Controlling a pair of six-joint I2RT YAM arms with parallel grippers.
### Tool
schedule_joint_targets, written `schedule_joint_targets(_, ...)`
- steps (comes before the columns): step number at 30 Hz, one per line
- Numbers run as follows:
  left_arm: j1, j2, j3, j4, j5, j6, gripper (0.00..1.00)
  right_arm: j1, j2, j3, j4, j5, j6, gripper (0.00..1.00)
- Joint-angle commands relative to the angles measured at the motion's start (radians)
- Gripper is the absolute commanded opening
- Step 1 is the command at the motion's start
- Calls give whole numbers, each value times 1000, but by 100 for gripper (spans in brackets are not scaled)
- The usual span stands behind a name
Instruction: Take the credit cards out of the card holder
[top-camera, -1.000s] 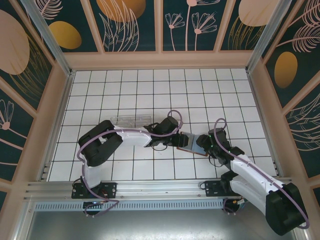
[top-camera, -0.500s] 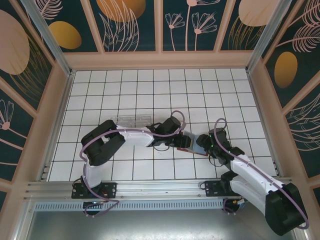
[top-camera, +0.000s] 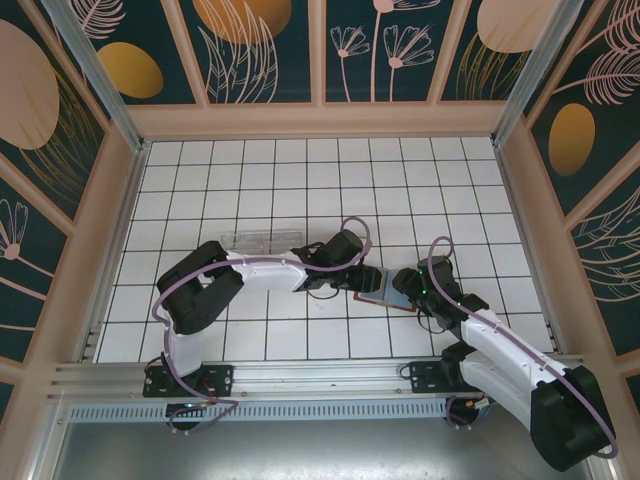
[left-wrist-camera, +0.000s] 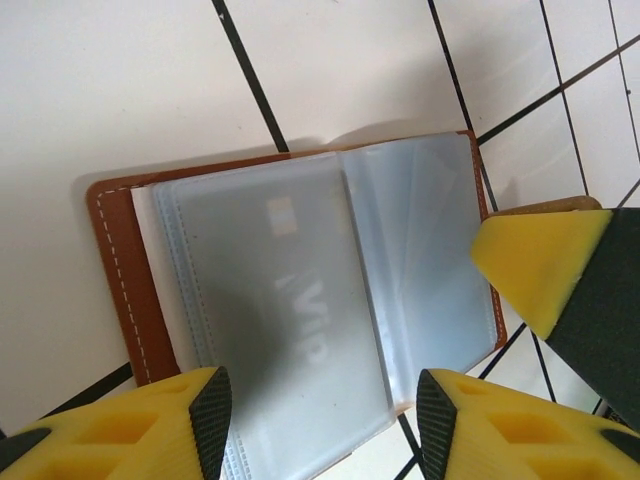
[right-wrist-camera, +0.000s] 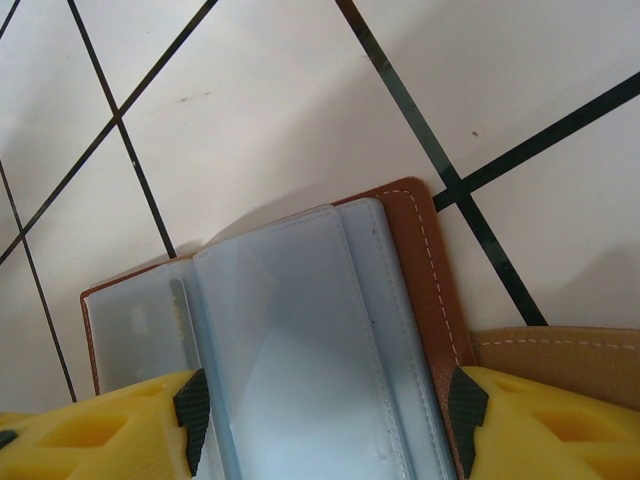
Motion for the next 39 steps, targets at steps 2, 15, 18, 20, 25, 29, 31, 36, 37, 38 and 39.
schedule_joint_targets(2,-5,23,30,-15,27,12,54,-8,-3,-21,-6,-8,0,67)
schedule_joint_targets(15,-5,62,41,-56,32,-1,55,-8,-4,-24,-1,-8,0,67)
schedule_joint_targets(18,-4,65,43,-34,60,-1,54,-8,-5,-25,-2,-8,-1,67)
schedule_joint_targets(20,-6,59,37,-5,88,-4,54,-8,-5,-26,-3,-8,-1,67)
schedule_joint_targets(25,-9,39,37,3,90,0,54,-10,-4,-29,4,-8,2,67)
schedule_joint_targets(29,-10,32,37,13,97,5,54,-10,-3,-29,3,-8,1,67)
schedule_joint_targets(31,-10,29,39,23,106,5,55,-9,-3,-29,5,-8,1,67)
schedule_joint_targets(36,-12,29,43,57,142,10,62,-9,-3,-29,5,-33,1,67)
schedule_joint_targets(37,-12,31,43,62,148,10,63,-10,-3,-32,5,-34,2,67)
schedule_joint_targets(38,-11,33,43,72,159,7,64,-10,-2,-32,6,-34,2,67)
schedule_joint_targets(39,-12,38,44,80,168,4,65,-10,-3,-31,4,-33,2,67)
